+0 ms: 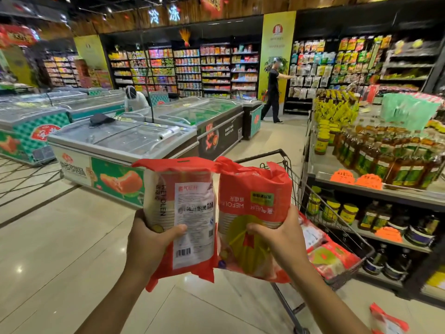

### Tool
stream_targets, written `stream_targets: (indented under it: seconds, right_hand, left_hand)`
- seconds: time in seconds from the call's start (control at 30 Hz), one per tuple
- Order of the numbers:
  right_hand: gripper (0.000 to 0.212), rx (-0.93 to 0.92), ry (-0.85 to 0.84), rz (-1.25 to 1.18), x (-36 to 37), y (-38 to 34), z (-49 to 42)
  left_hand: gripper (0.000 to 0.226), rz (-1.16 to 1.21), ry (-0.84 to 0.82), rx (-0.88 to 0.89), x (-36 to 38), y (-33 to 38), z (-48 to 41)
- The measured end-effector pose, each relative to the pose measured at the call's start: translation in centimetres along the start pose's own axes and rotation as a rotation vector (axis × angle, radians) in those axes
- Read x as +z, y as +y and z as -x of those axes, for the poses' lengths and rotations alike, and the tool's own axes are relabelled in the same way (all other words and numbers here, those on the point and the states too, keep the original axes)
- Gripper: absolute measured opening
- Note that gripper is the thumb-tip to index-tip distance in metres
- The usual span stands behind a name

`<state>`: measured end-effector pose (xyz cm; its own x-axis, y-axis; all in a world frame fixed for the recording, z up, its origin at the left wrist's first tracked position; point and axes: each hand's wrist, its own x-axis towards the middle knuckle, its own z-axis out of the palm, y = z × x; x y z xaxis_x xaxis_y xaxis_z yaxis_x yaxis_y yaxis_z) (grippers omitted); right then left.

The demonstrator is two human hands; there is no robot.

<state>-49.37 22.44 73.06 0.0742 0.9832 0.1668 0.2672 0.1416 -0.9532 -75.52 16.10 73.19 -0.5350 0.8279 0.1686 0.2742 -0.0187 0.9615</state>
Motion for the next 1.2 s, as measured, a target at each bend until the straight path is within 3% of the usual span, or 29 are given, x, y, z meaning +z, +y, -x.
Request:
stream_targets:
  seconds: [0.3,0.37,0.47,0.8,0.97,1.2]
  right_hand:
    - [0.073,0.039,0.157,0.023,6.2,-0.1,-11.3]
    - [0.076,0.057,0.191,0.027,6.8,0.2,-13.2]
    - [0.084,0.111,0.255,0.040,7.0,1.1,-15.7]
    - [0.073,0.212,0.434,0.009,4.8,7.0,-24.6]
    - [0.079,0.260,0.508,-0.062,2.4,11.2,-31.2]
    - [0.072,0.351,0.566,-0.145,-1.1,16.7,-39.6]
  left_hand:
    - [0.073,0.042,-0.148,-0.004,4.6,-2.4,-16.7]
    - [0.079,0.040,-0.195,0.005,6.0,-2.6,-19.8]
    - [0.069,0.037,-0.266,0.012,8.7,-2.9,-22.9]
    - [0.060,0.022,-0.475,0.034,21.4,-3.8,-31.6]
    - [0.057,-0.024,-0.560,0.086,29.7,-2.7,-36.0]
    - [0.070,-0.094,-0.689,0.053,40.6,-2.9,-43.1]
